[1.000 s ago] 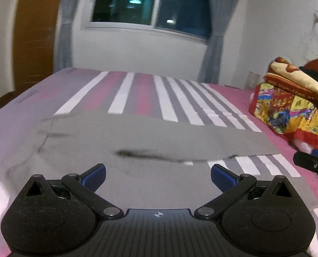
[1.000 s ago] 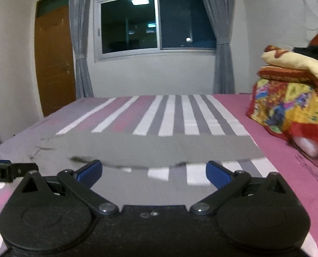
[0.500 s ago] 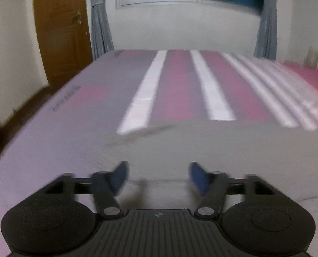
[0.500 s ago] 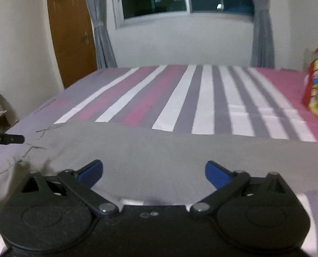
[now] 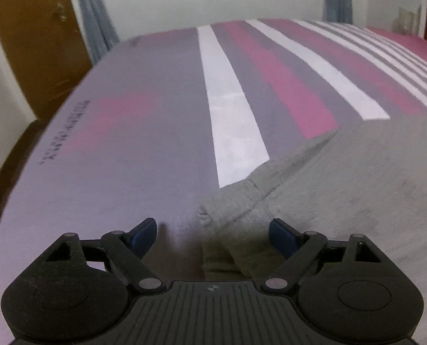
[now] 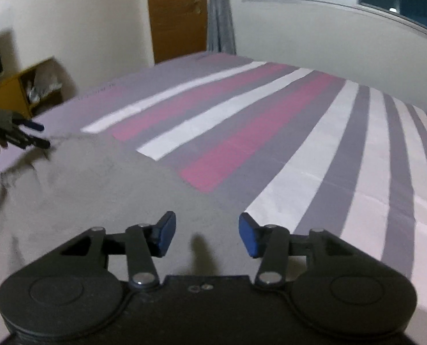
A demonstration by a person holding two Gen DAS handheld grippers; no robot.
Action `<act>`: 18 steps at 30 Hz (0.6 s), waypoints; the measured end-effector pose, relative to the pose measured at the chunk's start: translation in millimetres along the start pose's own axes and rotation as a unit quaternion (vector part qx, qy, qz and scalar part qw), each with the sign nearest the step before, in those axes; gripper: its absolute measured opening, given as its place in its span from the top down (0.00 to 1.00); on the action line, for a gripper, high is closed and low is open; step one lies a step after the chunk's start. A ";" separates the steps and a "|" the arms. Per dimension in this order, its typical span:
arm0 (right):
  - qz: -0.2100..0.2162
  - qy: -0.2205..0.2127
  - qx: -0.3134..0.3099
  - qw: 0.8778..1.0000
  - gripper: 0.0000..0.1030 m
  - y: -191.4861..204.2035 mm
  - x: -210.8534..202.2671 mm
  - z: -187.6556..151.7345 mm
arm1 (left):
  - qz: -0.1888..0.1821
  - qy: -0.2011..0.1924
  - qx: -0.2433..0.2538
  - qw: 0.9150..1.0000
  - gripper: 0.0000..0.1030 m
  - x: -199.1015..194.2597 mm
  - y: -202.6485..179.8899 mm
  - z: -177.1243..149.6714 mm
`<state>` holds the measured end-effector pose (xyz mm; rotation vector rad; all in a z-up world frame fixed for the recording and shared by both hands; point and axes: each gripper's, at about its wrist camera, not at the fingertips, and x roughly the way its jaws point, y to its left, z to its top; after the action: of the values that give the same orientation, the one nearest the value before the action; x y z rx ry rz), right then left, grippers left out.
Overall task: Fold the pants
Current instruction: 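Reach down and grasp the sweatpants edge with the left gripper while the right gripper grasps too, then lift the held sweatpants and fold them over onto themselves with both grippers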
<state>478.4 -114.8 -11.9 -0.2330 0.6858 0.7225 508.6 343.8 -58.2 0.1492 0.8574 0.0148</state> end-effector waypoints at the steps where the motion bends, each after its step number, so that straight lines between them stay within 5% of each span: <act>1: 0.004 0.005 -0.001 1.000 0.52 -4.6 8.3 1.8 | -0.015 0.004 -0.008 1.000 0.17 5.9 3.6 2.3; 4: 0.000 0.021 -0.014 1.000 0.47 -13.7 27.3 5.8 | -0.047 0.018 -0.014 0.999 0.17 18.6 12.8 3.0; 13: 0.088 0.102 -0.029 0.990 0.47 -18.9 40.3 7.9 | -0.099 0.020 -0.017 0.995 0.17 28.6 29.6 -4.5; 15: 0.092 0.115 -0.023 0.989 0.60 -17.3 45.9 7.3 | -0.091 0.018 -0.009 0.996 0.39 29.9 23.5 -7.6; 16: 0.093 0.113 -0.022 0.989 0.70 -14.1 46.4 7.3 | -0.098 0.011 -0.009 0.995 0.64 28.8 19.6 -6.5; 17: 0.093 0.114 -0.022 0.989 0.86 -9.8 46.9 7.1 | -0.086 0.004 -0.009 0.996 0.69 26.7 13.9 -4.5; 18: 0.085 0.113 -0.027 0.990 0.91 -3.7 46.0 6.4 | -0.077 -0.002 0.002 0.997 0.74 24.1 7.8 -4.3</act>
<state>509.2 -90.5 -37.1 -0.3118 0.9105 0.8877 521.5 353.9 -78.0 0.0866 0.8629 -0.1323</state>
